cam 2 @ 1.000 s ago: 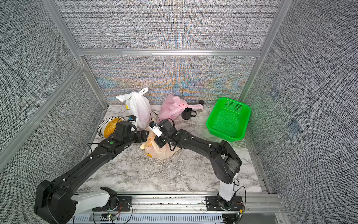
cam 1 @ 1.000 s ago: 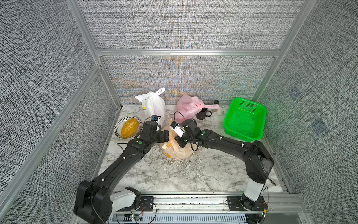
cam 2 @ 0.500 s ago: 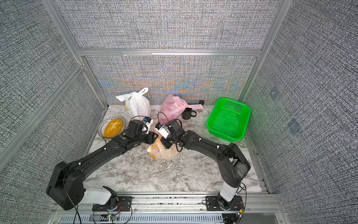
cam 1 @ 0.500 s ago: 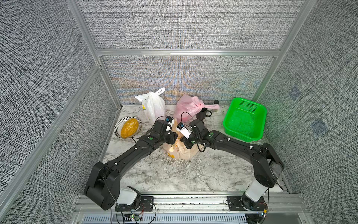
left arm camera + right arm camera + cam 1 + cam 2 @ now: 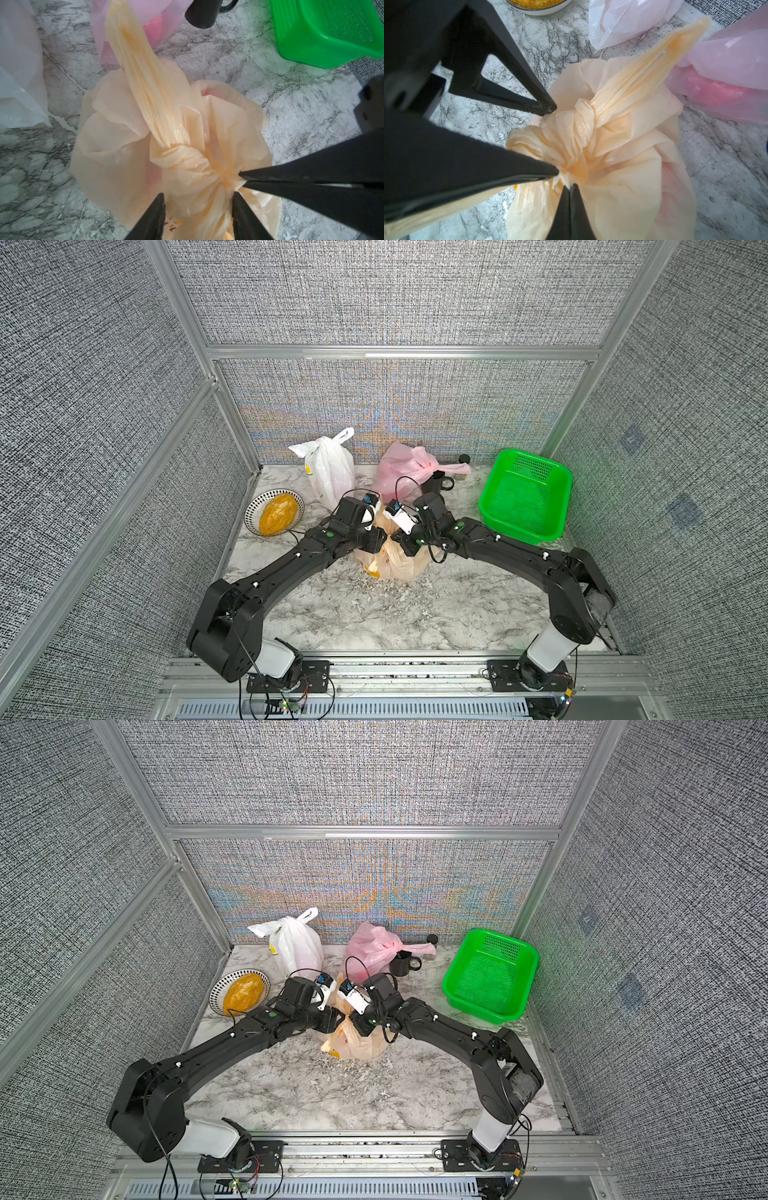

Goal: Untie the knot of a plastic bag & take out the apple
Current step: Untie the plastic bag at the center of the board.

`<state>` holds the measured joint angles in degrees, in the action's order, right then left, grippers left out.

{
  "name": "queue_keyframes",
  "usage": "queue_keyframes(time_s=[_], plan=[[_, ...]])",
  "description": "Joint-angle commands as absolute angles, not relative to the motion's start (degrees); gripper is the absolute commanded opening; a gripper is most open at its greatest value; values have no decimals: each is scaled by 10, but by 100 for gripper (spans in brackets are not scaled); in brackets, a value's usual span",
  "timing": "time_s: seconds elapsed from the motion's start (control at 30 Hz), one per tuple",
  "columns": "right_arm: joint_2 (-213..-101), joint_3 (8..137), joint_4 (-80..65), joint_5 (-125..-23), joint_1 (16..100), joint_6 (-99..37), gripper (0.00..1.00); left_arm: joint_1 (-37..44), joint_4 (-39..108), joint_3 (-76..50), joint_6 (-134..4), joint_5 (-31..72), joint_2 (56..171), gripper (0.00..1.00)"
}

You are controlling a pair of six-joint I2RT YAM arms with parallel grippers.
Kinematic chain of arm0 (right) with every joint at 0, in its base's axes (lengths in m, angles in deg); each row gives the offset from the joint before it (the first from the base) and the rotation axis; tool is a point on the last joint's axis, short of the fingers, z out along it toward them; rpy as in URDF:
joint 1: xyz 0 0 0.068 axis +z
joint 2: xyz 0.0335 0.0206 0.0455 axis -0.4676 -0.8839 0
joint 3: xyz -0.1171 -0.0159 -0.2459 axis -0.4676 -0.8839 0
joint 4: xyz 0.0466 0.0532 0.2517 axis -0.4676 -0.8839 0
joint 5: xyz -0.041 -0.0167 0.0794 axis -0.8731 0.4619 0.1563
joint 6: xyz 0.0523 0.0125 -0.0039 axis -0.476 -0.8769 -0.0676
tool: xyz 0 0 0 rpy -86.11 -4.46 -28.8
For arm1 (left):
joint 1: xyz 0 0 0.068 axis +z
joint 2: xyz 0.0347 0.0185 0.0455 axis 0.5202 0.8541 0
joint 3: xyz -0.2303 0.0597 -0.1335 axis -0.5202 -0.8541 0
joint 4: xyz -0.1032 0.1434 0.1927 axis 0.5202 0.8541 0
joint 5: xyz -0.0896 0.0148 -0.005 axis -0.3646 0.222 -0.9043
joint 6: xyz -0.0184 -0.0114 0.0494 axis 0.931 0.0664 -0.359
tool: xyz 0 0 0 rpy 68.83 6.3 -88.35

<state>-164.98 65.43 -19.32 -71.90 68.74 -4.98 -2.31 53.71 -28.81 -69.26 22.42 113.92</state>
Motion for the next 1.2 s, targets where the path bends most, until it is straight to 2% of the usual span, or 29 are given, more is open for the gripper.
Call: queue_keyframes(time_s=[0.0,0.07,0.13,0.37,0.9,1.07,1.17], plan=[[-1642,652,-182,-707,685,-51,0,-25,561,-279,-706,226,1153,49],[-1640,651,-182,-707,683,-51,0,-26,561,-276,-705,229,1160,42],[-1641,651,-183,-707,682,-50,0,-27,563,-269,-705,234,1167,29],[-1631,645,-179,-708,672,-57,0,-27,569,-245,-707,238,1187,0],[-1591,590,-166,-716,618,-97,0,-23,467,-311,-599,354,1090,0],[-1574,546,-147,-733,582,-126,0,-6,412,-385,-528,410,1034,0],[-1561,525,-133,-744,570,-135,0,9,373,-427,-497,408,1001,0]])
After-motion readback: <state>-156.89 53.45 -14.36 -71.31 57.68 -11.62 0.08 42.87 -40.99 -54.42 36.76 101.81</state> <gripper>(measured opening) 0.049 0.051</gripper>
